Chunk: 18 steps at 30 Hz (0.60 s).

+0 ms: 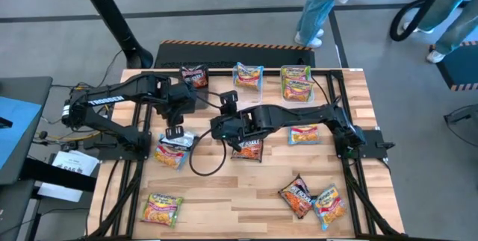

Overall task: Sort Maruchan noodles
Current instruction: Put the bottom left black noodle pack into the black bin

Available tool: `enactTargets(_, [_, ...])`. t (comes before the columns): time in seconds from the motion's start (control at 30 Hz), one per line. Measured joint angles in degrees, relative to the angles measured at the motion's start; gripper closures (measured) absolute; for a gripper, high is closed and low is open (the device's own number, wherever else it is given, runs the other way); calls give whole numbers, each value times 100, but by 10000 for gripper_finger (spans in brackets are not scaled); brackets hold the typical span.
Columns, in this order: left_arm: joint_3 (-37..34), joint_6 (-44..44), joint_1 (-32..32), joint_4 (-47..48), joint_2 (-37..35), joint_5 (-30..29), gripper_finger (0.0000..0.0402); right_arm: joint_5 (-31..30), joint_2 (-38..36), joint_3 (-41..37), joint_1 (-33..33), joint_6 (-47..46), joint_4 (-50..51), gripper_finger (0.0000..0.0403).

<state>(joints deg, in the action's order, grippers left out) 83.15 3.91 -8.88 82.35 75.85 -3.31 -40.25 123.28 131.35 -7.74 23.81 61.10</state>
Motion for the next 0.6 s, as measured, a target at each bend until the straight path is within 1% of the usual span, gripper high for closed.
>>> enactTargets(0.17, [0,126,0,138,0,-50,298,0,2,0,-1,-99,5,255])
enactTargets(0.27, [0,133,0,147,2,-467,261,-2,2,-2,-5,-264,62,255])
enactTargets(0.33, [0,266,0,157,2,-850,239,-2,2,-2,-5,-354,153,255])
enactTargets(0.37, [0,367,0,190,2,-937,231,-2,2,-2,-5,-412,221,256])
enactTargets(0.43, [-36,708,-1,263,-1,-934,221,-2,2,-2,-5,-533,384,256])
enactTargets(0.5, [-187,1050,84,240,-36,-759,220,-2,4,-4,11,-667,575,256])
enactTargets(0.6, [-463,1270,337,257,-81,-531,224,-4,4,-4,35,-897,794,256])
